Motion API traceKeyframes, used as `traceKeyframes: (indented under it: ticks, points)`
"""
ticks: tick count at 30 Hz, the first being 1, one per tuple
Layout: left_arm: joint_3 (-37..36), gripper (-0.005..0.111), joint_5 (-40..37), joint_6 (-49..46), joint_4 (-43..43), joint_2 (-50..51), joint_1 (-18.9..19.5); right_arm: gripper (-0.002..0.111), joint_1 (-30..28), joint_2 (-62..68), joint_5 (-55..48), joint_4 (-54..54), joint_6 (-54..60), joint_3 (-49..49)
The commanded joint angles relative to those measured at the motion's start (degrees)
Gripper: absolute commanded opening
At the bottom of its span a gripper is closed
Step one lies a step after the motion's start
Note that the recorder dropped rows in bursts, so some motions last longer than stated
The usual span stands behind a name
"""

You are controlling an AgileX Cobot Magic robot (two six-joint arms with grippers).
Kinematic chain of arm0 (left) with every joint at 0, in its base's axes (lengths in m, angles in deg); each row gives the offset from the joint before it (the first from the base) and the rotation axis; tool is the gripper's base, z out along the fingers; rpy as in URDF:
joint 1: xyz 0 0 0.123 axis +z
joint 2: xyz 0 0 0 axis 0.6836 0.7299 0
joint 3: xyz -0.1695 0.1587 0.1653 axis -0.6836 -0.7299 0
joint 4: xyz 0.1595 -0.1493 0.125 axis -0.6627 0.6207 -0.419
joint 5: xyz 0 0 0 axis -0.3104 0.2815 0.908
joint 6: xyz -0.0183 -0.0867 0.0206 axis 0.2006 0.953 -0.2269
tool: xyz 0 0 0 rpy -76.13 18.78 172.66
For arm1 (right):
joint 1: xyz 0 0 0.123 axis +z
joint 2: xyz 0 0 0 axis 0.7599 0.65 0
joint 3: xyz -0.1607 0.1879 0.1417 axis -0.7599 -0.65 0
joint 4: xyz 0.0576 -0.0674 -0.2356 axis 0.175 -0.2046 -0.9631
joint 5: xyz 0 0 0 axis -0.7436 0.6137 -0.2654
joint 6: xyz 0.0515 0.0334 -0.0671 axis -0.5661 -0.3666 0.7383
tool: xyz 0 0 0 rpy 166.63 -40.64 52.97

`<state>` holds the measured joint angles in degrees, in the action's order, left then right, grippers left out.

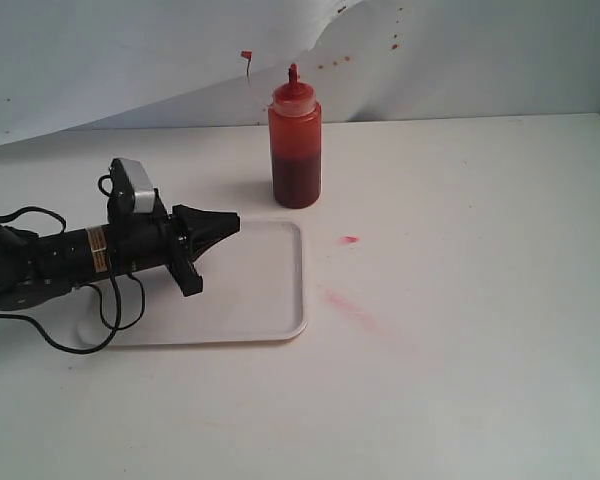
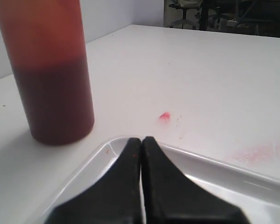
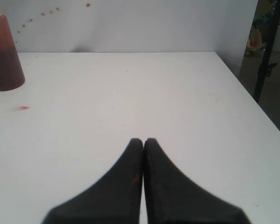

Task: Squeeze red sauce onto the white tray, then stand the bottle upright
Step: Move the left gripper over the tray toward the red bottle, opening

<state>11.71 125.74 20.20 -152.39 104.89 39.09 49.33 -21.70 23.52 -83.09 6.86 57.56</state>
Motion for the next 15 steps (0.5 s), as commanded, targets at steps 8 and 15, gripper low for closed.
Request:
traceKeyframes:
  ticks: [8, 15]
  points:
    - [0.4, 0.003, 0.6, 0.5, -1.4, -0.6, 0.1, 0.000, -0.3, -0.3, 0.1, 0.3, 0.3, -0.2]
    - [0.4, 0.003, 0.6, 5.1, -2.5, -0.6, 0.1, 0.000, -0.3, -0.3, 0.1, 0.3, 0.3, -0.2]
